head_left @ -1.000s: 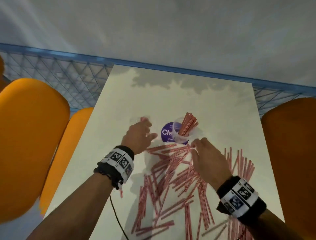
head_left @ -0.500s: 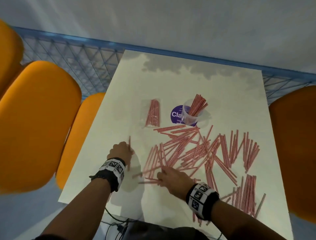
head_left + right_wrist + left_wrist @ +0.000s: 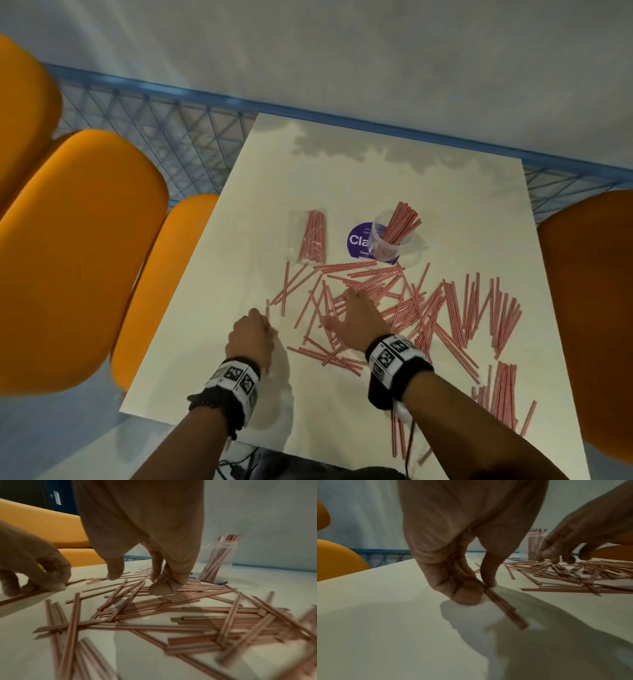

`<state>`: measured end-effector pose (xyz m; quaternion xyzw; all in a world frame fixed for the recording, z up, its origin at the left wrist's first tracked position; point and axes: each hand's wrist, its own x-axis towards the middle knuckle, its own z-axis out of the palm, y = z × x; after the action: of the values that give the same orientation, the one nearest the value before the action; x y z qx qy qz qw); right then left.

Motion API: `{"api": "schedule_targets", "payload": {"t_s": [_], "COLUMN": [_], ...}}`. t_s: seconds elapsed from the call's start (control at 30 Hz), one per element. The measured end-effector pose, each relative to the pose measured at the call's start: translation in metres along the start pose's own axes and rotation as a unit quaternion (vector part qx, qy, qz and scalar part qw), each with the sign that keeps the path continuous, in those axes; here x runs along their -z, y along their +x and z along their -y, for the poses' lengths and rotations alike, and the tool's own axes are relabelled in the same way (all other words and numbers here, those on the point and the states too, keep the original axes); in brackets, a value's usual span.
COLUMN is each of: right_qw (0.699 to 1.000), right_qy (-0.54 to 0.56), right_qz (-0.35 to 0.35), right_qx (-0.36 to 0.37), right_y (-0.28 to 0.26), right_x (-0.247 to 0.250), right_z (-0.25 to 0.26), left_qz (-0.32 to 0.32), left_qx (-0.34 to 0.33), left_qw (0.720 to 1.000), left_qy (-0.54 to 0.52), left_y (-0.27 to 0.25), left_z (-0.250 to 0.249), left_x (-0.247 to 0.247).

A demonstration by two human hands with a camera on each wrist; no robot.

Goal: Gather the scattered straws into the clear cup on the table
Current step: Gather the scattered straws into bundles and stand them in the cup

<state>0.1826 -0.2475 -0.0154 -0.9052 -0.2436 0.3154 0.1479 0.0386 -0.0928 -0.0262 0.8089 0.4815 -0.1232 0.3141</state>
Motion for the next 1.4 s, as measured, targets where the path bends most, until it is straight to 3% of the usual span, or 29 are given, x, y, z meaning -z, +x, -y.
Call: {"api": "schedule_targets", "payload": {"t_s": [0.1, 0.23, 0.3, 0.37, 0.5, 0.57, 0.7, 0.87, 1.03, 1.13, 1.3, 1.4], "right_qw": [0.999, 0.997, 0.997, 0.992, 0.969, 0.957, 0.961, 0.967, 0.955, 0.953, 0.924, 0.919], "right_qy": [-0.036, -0.052, -0.034, -0.083, -0.229, -0.258, -0.207, -0.129, -0.13, -0.107, -0.274, -0.264], "right_qz": [0.007, -0.015, -0.036, -0.058, 0.074, 0.104, 0.045, -0.004, -0.006, -0.037, 0.086, 0.085], "right_qx": [0.02, 0.053, 0.065, 0.075, 0.059, 0.077, 0.178, 0.221, 0.266, 0.28, 0.252, 0.28], "right_y": [0.009, 0.004, 0.009, 0.026, 0.065, 0.068, 0.048, 0.034, 0.028, 0.03, 0.041, 0.044], "right_x": [-0.01, -0.029, -0.019, 0.005, 0.047, 0.05, 0.046, 0.03, 0.016, 0.026, 0.041, 0.036], "right_z": [0.021, 0.027, 0.025, 0.021, 0.005, -0.008, -0.024, -0.029, -0.022, -0.027, -0.029, -0.025], "left_qz": [-0.006, -0.068, -0.055, -0.038, -0.047, -0.047, -0.052, -0.06, -0.014, -0.007, 0.022, 0.0], "left_qx": [-0.004, -0.041, -0.073, -0.101, -0.126, -0.136, -0.145, -0.137, -0.189, -0.212, -0.282, -0.282], "left_qw": [1.0, 0.995, 0.995, 0.994, 0.989, 0.988, 0.988, 0.987, 0.981, 0.977, 0.959, 0.958], "left_qy": [-0.012, -0.066, -0.035, 0.014, 0.058, 0.048, 0.006, -0.057, 0.042, 0.038, -0.025, -0.046], "left_y": [0.005, 0.025, 0.032, 0.034, 0.033, 0.034, 0.037, 0.035, 0.02, 0.017, 0.011, 0.006], "left_z": [-0.004, -0.021, -0.035, -0.043, -0.038, -0.033, -0.031, -0.047, -0.054, -0.045, -0.046, -0.043], "left_x": [0.004, 0.013, 0.01, 0.003, -0.01, -0.011, -0.011, -0.011, -0.027, -0.039, -0.047, -0.032]}}
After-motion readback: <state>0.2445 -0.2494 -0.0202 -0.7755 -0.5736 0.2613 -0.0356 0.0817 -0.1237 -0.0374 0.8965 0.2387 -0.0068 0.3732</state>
